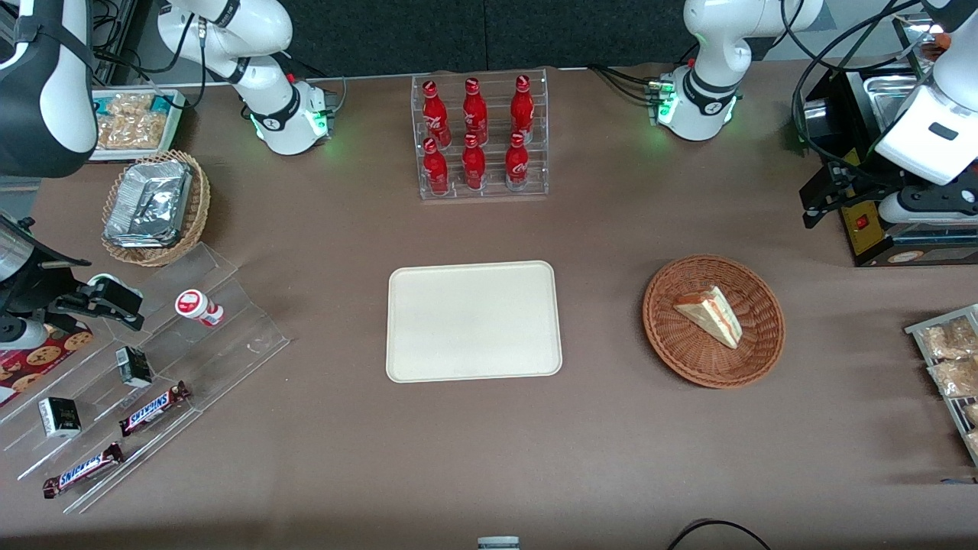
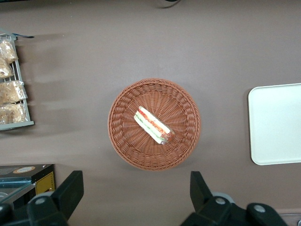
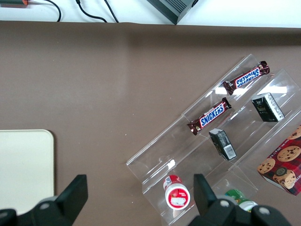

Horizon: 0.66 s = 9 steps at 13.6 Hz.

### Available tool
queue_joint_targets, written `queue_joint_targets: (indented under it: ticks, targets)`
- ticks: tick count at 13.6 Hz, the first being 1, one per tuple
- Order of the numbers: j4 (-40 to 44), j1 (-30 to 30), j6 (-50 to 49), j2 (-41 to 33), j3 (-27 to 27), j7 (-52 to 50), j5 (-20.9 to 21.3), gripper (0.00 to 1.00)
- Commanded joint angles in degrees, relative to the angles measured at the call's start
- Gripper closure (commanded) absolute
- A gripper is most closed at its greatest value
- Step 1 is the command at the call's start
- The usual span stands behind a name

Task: Place sandwich from basket to tray
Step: 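Move the left gripper over the wicker basket toward the wrapped sandwich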

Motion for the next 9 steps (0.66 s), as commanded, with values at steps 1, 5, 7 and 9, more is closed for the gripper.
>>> queue_joint_targets:
  ticks: [1, 5, 7, 9]
  targets:
    - [0.9, 0.2, -1.8, 0.0, -0.3, -0.4, -0.5, 0.00]
    - [-1.4, 0.3, -1.7, 2.4, -0.2, -3.1, -0.7, 0.00]
    - [-2.7, 0.2, -1.3, 5.3, -0.2, -17.8, -0.4, 0.00]
    - [-3.4, 0.3, -0.1, 9.5, -0.2, -22.1, -0.8, 0.00]
